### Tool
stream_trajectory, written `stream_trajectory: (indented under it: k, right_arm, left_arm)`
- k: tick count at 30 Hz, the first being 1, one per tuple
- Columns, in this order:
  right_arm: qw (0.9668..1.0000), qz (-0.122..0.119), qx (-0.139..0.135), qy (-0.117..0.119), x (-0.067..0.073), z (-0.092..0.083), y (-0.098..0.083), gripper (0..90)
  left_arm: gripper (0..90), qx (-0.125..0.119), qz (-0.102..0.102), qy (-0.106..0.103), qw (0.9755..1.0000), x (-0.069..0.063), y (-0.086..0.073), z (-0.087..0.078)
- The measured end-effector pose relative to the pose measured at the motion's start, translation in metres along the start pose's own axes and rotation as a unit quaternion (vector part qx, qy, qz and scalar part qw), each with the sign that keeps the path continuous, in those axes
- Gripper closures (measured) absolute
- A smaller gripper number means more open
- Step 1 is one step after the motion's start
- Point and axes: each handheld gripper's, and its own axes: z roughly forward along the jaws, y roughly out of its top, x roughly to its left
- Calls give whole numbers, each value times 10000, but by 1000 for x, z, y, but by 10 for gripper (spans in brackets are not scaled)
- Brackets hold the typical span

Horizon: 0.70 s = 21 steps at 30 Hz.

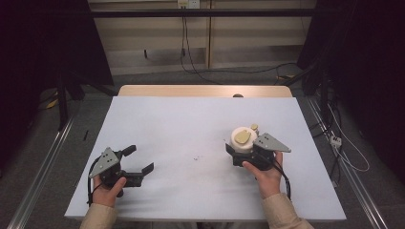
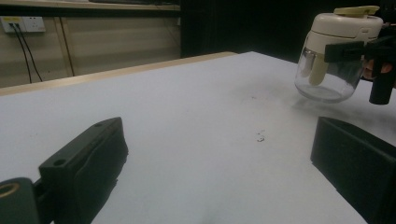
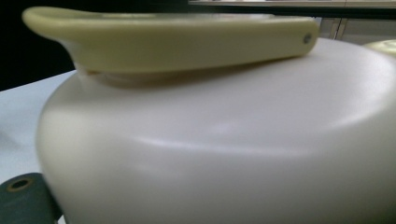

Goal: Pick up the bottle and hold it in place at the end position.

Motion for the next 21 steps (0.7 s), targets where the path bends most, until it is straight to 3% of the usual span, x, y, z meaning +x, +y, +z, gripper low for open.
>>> stream_trajectory:
  k: [21]
  right_arm:
    - [10000,-49,12,61,16,15,5,64]
  left_arm:
    - [30,-168,-37,-10,9999,4,3,-2]
